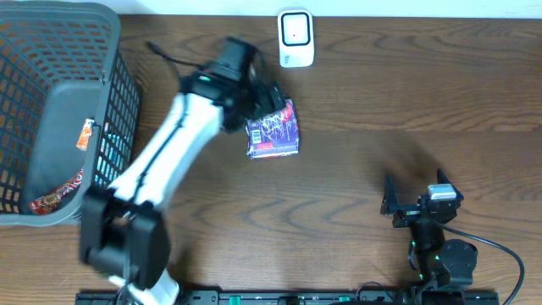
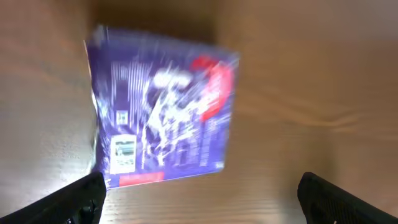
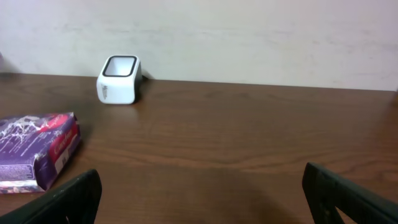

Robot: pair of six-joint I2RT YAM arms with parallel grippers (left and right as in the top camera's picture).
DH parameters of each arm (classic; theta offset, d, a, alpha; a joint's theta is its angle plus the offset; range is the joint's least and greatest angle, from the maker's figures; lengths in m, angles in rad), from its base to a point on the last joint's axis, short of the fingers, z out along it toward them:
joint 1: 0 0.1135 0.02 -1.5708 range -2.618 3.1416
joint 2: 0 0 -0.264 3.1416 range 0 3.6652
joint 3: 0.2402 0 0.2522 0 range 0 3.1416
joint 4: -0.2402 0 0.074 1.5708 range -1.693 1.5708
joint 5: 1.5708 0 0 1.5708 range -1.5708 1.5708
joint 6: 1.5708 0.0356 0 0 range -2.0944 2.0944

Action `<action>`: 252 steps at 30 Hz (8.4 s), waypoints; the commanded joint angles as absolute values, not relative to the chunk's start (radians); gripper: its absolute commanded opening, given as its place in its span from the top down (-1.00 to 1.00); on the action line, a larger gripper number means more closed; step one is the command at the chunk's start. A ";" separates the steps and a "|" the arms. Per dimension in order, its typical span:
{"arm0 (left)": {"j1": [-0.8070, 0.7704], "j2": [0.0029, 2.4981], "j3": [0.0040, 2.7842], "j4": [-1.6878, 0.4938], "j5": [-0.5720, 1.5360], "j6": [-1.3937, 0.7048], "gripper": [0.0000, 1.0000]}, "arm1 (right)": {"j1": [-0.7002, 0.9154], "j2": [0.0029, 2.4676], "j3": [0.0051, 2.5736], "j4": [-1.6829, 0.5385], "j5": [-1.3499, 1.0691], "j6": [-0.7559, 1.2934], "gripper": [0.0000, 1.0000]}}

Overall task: Scan the item barcode
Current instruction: 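Lift the purple pack out and place it on the table centre, then reach the left gripper into the basket and grasp the red candy bar, then place the red candy bar right of the purple pack, then reach the left gripper into the basket and grasp the green wrapper, then place the green wrapper between the purple pack and red bar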

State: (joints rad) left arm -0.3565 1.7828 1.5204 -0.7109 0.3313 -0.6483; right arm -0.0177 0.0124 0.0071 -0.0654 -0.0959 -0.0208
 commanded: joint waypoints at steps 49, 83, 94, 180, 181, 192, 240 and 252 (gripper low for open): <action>0.632 1.948 1.466 -1.007 -0.141 -1.071 -0.96 | -0.025 0.007 0.006 -0.070 -0.091 -0.031 -0.99; 0.628 1.430 1.388 -0.691 0.169 -0.888 0.85 | -0.025 0.007 0.006 -0.070 -0.091 -0.031 -0.98; 0.265 1.113 1.388 -0.611 0.333 -0.734 0.85 | -0.025 0.007 0.006 -0.070 -0.091 -0.031 -0.99; 0.507 1.920 1.378 -0.875 0.094 -0.283 -0.63 | -0.025 0.007 0.006 -0.070 -0.091 -0.031 -0.98; 0.507 1.941 1.378 -0.877 0.094 -0.280 -0.64 | -0.025 0.007 0.006 -0.070 -0.091 -0.031 -0.98; 0.507 2.065 1.383 -0.881 0.094 -0.249 0.85 | -0.025 0.007 0.006 -0.070 -0.091 -0.031 -0.98; -0.480 1.819 1.585 -0.588 0.234 -0.625 0.85 | -0.025 0.007 0.006 -0.070 -0.091 -0.031 -0.99; -0.568 2.027 1.588 -0.442 0.235 -0.692 -0.08 | -0.025 0.007 0.006 -0.070 -0.091 -0.031 -0.99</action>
